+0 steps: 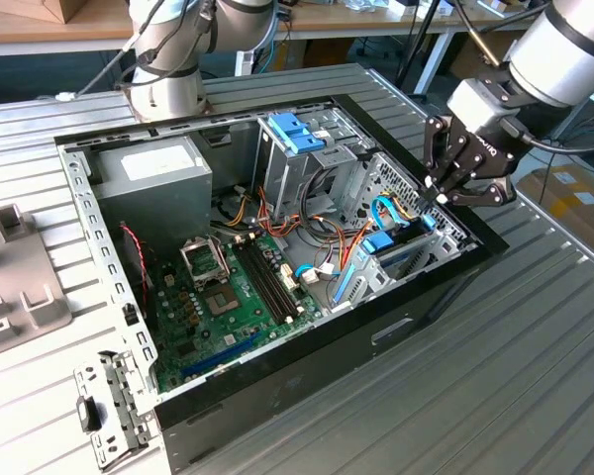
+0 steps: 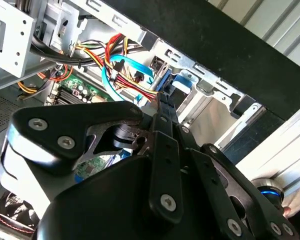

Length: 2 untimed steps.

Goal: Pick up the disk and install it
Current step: 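Insert the second disk wire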

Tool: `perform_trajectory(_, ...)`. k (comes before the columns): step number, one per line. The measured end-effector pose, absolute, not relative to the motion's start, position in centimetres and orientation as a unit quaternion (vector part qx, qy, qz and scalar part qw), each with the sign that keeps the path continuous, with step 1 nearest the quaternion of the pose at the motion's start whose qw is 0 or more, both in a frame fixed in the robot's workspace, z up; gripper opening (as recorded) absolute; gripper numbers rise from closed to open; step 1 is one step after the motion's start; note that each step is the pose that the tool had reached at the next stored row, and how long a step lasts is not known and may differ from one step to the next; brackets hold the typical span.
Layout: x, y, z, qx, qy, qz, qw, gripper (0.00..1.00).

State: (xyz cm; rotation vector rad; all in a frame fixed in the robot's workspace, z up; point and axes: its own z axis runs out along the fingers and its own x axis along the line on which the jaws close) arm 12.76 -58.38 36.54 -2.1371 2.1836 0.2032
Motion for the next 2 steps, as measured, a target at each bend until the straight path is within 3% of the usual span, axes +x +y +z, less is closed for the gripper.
perform_trajectory(2,12.76,-58.38,36.54,-0.697,0.713,0.066,0.040,0.11)
